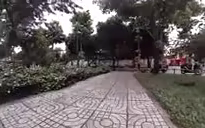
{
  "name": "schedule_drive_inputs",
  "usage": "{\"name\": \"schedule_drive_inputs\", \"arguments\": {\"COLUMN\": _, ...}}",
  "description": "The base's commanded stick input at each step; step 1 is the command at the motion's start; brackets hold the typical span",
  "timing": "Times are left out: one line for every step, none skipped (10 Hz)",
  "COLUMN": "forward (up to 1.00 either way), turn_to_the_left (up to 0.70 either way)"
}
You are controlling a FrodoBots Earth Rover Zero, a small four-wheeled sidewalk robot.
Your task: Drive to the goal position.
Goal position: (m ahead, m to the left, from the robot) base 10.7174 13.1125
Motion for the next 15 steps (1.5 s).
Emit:
{"name": "schedule_drive_inputs", "arguments": {"forward": 0.7, "turn_to_the_left": 0.0}}
{"name": "schedule_drive_inputs", "arguments": {"forward": 0.7, "turn_to_the_left": 0.0}}
{"name": "schedule_drive_inputs", "arguments": {"forward": 0.7, "turn_to_the_left": 0.0}}
{"name": "schedule_drive_inputs", "arguments": {"forward": 0.7, "turn_to_the_left": 0.0}}
{"name": "schedule_drive_inputs", "arguments": {"forward": 0.7, "turn_to_the_left": 0.0}}
{"name": "schedule_drive_inputs", "arguments": {"forward": 0.7, "turn_to_the_left": 0.0}}
{"name": "schedule_drive_inputs", "arguments": {"forward": 0.7, "turn_to_the_left": 0.0}}
{"name": "schedule_drive_inputs", "arguments": {"forward": 0.7, "turn_to_the_left": 0.0}}
{"name": "schedule_drive_inputs", "arguments": {"forward": 0.7, "turn_to_the_left": 0.0}}
{"name": "schedule_drive_inputs", "arguments": {"forward": 0.7, "turn_to_the_left": 0.0}}
{"name": "schedule_drive_inputs", "arguments": {"forward": 0.7, "turn_to_the_left": 0.0}}
{"name": "schedule_drive_inputs", "arguments": {"forward": 0.7, "turn_to_the_left": -0.21}}
{"name": "schedule_drive_inputs", "arguments": {"forward": 0.7, "turn_to_the_left": -0.27}}
{"name": "schedule_drive_inputs", "arguments": {"forward": 0.7, "turn_to_the_left": -0.27}}
{"name": "schedule_drive_inputs", "arguments": {"forward": 0.7, "turn_to_the_left": 0.0}}
